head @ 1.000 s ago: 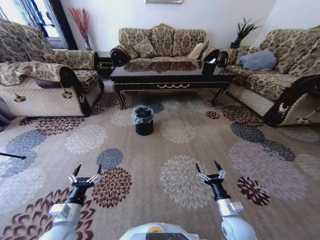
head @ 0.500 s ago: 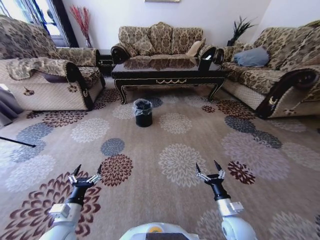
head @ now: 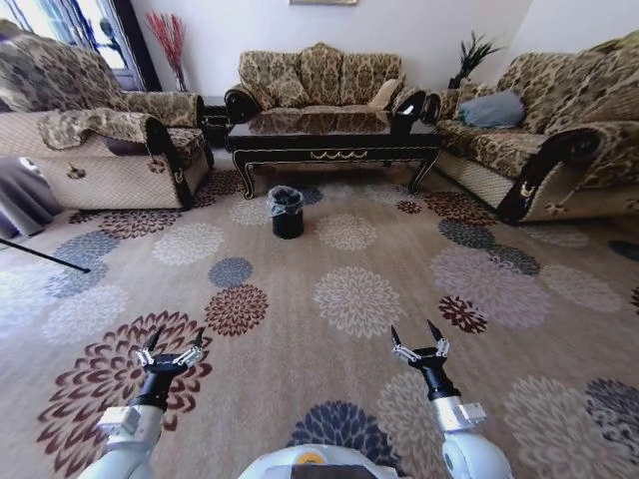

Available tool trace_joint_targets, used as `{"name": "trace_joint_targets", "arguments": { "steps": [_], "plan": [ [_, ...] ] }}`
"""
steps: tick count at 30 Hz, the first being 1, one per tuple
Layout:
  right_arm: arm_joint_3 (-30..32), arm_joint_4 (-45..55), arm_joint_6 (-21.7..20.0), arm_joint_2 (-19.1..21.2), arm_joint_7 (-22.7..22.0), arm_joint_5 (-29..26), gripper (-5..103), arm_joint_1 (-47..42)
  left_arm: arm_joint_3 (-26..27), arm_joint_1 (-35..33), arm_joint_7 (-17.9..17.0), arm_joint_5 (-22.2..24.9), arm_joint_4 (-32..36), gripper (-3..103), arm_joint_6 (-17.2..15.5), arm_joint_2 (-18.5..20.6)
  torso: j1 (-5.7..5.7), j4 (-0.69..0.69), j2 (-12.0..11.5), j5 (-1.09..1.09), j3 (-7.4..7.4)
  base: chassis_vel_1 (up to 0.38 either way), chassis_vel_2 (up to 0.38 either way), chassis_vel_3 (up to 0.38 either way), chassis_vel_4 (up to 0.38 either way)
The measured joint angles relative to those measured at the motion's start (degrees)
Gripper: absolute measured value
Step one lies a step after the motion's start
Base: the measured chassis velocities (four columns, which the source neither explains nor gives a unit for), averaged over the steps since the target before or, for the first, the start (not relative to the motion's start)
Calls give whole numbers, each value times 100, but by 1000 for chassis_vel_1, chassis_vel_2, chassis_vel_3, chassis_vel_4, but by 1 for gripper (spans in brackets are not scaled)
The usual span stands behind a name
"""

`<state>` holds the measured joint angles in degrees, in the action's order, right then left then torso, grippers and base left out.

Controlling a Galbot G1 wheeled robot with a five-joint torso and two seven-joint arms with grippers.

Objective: Move to the front of the table and pick up the trash from the floor, then place it into the trash bin.

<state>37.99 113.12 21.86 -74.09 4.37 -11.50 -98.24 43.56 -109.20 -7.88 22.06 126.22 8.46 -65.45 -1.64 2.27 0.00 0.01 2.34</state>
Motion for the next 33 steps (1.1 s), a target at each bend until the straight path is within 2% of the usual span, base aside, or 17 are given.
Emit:
{"name": "trace_joint_targets", "arguments": {
  "steps": [6,24,33],
  "plan": [
    [0,0,0,0,0,0,100,-1,0,0,0,0,0,100,0,0,0,2,0,-1,0,140,-114,-149,106],
    [0,0,0,0,0,0,100,1,0,0,0,0,0,100,0,0,-2,2,7,-1,9,0,0,0,0],
    [0,0,0,0,0,0,100,1,0,0,0,0,0,100,0,0,-18,2,163,-1,149,0,0,0,0]
  ]
}}
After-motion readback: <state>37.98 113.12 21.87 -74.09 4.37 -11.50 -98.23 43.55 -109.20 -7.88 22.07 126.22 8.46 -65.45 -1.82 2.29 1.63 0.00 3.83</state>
